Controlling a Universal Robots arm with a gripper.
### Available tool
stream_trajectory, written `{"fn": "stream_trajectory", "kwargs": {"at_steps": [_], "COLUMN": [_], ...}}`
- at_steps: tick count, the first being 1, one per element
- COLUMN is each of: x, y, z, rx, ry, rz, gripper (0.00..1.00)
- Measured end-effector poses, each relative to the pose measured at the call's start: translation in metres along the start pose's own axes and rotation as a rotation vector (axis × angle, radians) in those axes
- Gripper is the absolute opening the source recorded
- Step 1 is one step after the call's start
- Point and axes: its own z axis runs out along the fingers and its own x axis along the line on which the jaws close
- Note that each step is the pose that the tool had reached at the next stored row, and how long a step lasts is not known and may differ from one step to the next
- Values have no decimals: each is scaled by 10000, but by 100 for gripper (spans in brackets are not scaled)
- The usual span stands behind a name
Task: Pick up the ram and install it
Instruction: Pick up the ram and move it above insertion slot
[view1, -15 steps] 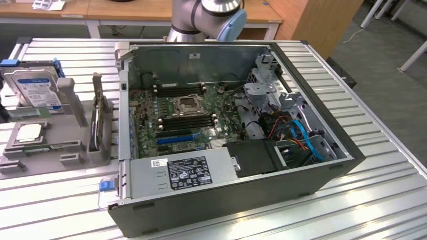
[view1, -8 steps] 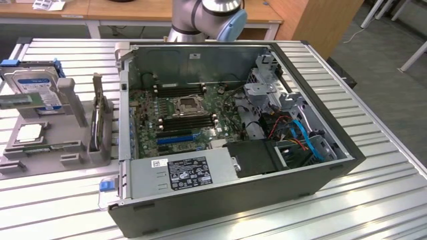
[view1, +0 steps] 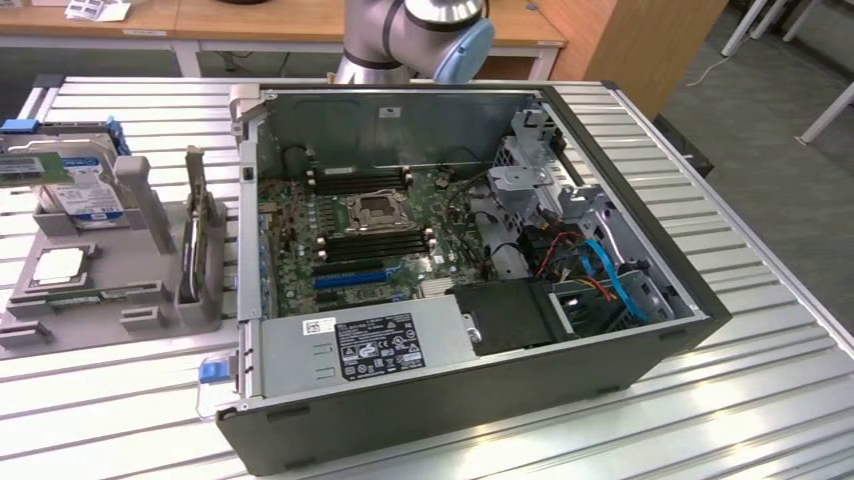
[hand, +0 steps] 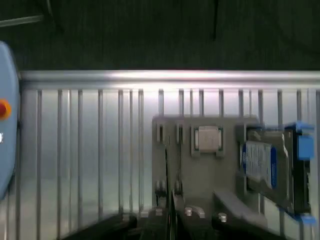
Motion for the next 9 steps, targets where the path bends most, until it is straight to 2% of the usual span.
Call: {"fn": "stream_trajectory", "kwargs": {"at_steps": [2, 3, 9], "x": [-2, -3, -8], "y": [-3, -32, -298], "z": [-2, -2, -7], "rx": [-5, -18, -26], "ry": [3, 4, 2], "rz": [1, 1, 1], "gripper": [14, 14, 14]}}
